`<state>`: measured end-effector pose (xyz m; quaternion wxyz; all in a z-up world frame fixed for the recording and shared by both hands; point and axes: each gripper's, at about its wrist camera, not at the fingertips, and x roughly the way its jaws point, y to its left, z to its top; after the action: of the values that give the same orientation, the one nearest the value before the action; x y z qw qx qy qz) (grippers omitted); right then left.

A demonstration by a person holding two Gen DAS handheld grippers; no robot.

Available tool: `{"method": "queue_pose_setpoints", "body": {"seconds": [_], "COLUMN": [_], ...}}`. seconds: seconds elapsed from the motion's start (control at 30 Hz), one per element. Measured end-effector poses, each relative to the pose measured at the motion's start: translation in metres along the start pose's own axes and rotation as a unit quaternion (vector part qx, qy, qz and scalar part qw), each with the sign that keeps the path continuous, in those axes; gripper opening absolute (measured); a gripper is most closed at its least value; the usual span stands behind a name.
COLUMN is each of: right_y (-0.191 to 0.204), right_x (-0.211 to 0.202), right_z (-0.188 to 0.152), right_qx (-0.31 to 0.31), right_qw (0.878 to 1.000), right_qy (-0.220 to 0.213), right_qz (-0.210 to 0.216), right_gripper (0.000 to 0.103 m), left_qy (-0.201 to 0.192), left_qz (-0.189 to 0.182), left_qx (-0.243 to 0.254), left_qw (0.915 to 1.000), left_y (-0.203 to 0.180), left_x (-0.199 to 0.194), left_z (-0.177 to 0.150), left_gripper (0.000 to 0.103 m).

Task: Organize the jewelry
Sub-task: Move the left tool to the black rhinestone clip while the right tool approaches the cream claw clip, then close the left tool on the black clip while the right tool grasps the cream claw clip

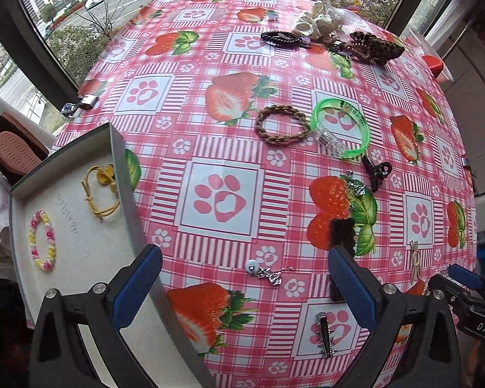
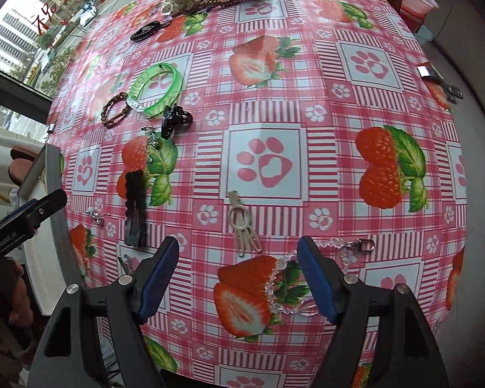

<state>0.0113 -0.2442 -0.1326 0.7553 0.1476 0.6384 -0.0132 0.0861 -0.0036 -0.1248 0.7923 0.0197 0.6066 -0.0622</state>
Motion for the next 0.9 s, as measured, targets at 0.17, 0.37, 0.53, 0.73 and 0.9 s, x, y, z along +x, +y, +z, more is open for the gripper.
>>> {"method": "queue_pose_setpoints", "body": {"seconds": [0.17,0.37,0.53,0.73,0.9], "right_y": [-0.016,-0.013,-0.003,0.005,0.01], "right_x": [0.005,0.012,0.021,0.033,0.038], "right_z": [-0.008,-0.004,0.006,0.009,0.009], "right_qx": [0.004,-0.007,-0.027,-0.056,-0.082], "right_qw": [1.0,1.0,0.999,0.998,0.995], "right_qy": [0.004,-0.002,-0.006,-0.004,-0.01], "right_qz": [-0.014,-0.017,-0.022,-0.031,-0.048], "right_gripper": [0.078,0.078,0.078,0.063,0.059], "left_qy": [0.019,0.032,0.036,0.042,0.038], "left_qz": [-0.008,-0.011,-0.011,-0.001,-0.001], "left_qx": [0.031,0.054,0.069,0.083,0.084], "left_qw": [0.9993,0.998,0.9969,0.9957,0.9958], "left_y": [-0.03,-0.053,-0.065,-0.076,-0.078], "left_x": [0.014,0.03,0.039,0.053,0.058], "left_z": [-0.006,-0.012,-0.013,-0.01,-0.009], "left_gripper": [0.103,0.103,0.103,0.093,0.09]}}
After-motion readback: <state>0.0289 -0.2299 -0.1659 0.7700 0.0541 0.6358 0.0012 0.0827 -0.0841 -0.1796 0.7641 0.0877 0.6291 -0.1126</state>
